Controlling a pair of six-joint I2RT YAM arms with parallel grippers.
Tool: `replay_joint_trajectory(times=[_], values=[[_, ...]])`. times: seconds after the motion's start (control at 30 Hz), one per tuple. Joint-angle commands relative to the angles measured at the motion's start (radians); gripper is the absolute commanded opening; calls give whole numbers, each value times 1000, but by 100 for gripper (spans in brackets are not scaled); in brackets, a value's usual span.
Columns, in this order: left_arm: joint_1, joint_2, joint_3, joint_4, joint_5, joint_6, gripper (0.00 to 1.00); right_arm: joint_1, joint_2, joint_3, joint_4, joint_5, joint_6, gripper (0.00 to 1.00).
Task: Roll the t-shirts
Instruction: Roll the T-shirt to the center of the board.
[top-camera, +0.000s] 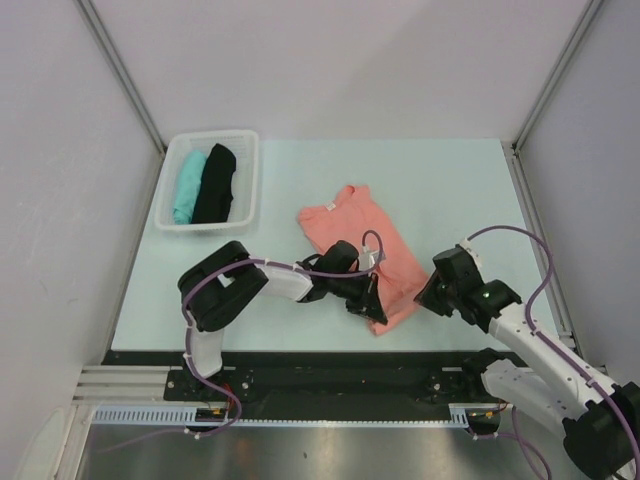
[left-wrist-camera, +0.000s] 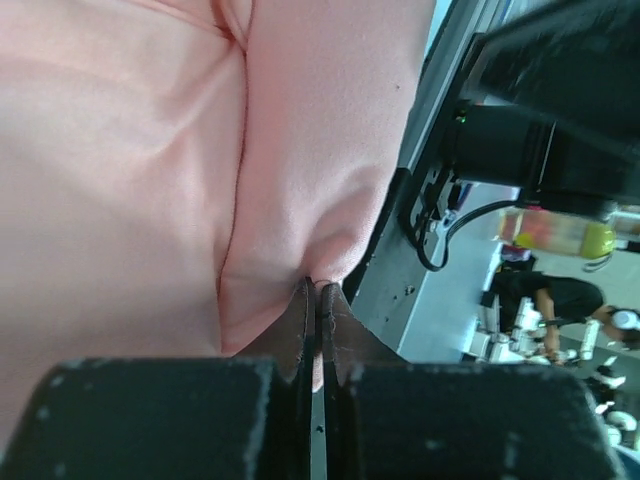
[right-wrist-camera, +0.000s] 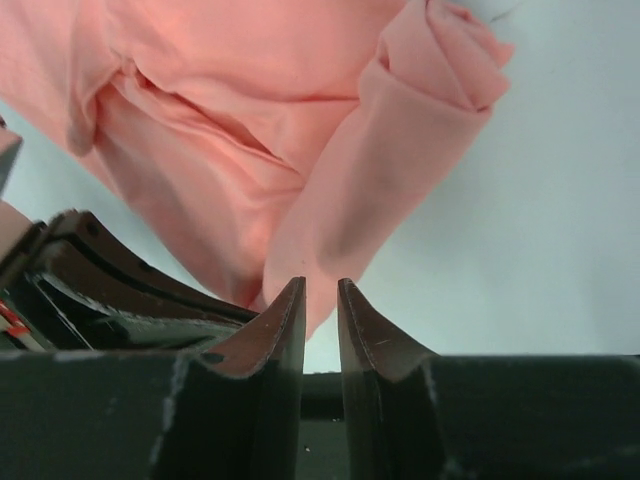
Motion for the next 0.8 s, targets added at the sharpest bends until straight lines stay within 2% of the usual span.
replay_joint_trajectory(times=[0.0, 0.27, 0.6, 0.73, 0.77], values=[[32, 16, -11, 11, 44, -44, 0, 68, 8, -5, 39, 72, 47, 23], [50, 23, 9, -23, 41, -44, 1, 137, 74, -15, 79, 109, 75, 22], [56, 23, 43, -86, 23, -21, 2, 131, 166, -15, 165, 114, 67, 22], [61, 9, 52, -112, 4, -6, 10, 114, 199, -12, 184, 111, 78, 22], [62, 3, 55, -124, -2, 3, 18, 105, 207, -12, 187, 112, 80, 22]])
